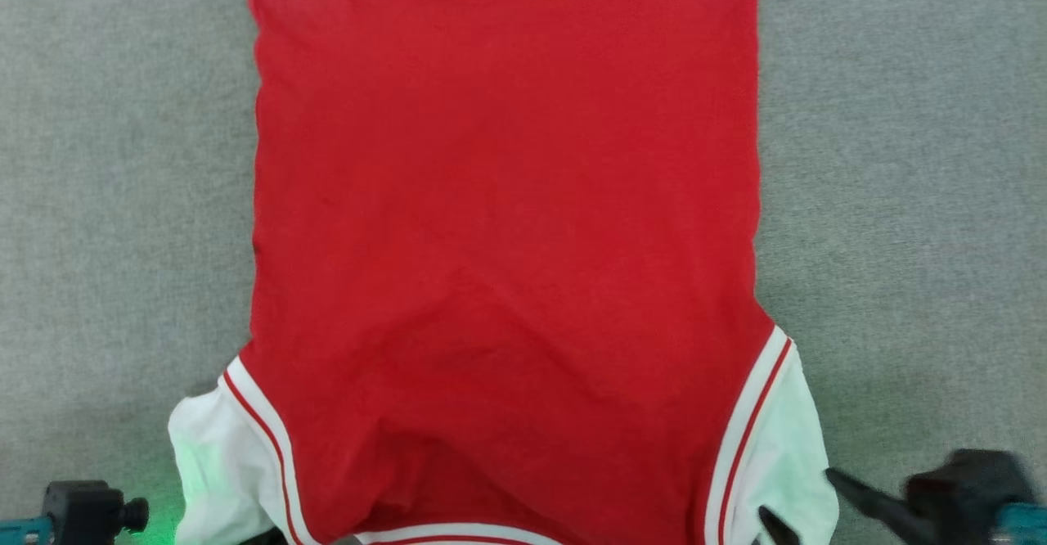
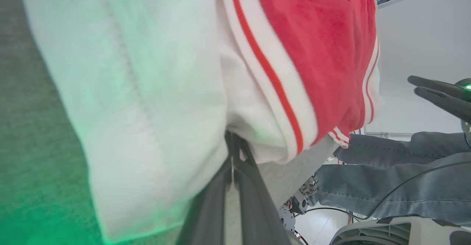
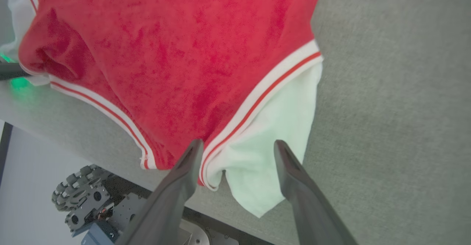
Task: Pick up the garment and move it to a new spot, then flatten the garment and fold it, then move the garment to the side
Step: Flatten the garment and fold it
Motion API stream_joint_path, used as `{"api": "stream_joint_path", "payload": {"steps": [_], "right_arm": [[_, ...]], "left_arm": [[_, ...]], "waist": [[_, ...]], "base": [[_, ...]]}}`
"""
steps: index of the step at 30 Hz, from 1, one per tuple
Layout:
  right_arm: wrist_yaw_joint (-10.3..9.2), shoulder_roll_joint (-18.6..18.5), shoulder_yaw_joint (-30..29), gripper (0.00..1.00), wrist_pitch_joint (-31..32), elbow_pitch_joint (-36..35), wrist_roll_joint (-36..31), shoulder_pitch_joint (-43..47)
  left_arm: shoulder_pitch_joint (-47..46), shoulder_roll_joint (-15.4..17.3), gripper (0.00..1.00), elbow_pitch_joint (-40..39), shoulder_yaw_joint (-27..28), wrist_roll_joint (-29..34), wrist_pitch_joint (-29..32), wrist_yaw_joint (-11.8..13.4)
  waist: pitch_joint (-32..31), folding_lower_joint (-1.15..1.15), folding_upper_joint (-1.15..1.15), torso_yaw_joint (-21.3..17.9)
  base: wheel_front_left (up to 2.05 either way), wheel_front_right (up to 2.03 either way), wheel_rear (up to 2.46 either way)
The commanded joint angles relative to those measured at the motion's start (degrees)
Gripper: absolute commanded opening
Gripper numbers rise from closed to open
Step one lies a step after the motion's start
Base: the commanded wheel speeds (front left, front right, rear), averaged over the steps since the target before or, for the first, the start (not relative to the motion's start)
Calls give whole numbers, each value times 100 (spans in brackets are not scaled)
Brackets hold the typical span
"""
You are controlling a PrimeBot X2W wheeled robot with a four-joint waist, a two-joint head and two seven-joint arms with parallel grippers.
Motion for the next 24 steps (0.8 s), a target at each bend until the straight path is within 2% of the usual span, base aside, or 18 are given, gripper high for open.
{"api": "stream_joint_path", "payload": {"steps": [1,5,8,10,12,15,18,24], "right_arm": [[-7,84,-138,100,262,-316,103,-16],[-7,364,-753,100,754,-661,35,-843],[-7,470,-1108,100,930,-500,-238,-2041],[-7,495,-1235,100,809,10,-576,-2921],[-7,680,-1262,100,706,728,-811,-3764],[-7,789,-1419,100,646,1750,-1218,-4707],[-7,834,-1655,100,824,2533,-1495,-5503],[-7,834,-2384,100,1302,3580,-1731,-6842]], "left_arm": [[-29,-86,0,-23,49,52,9,18],[-152,-112,0,-130,94,197,8,18],[-285,-140,0,-185,116,286,6,18],[-371,-157,0,-208,116,325,6,18],[-446,-200,0,-245,149,285,7,18],[-572,-233,0,-241,154,317,6,22],[-721,-275,0,-267,58,380,6,23],[-1155,-391,0,-179,-291,506,18,57]], "waist": [[60,0,0,64],[205,0,0,208],[338,0,0,326],[448,0,0,397],[565,0,0,468],[753,0,0,622],[975,0,0,816],[1418,0,0,1178]], "base": [[0,0,0],[0,0,0],[0,0,0],[0,0,0],[0,0,0],[0,0,0],[0,0,0],[0,0,0]]}}
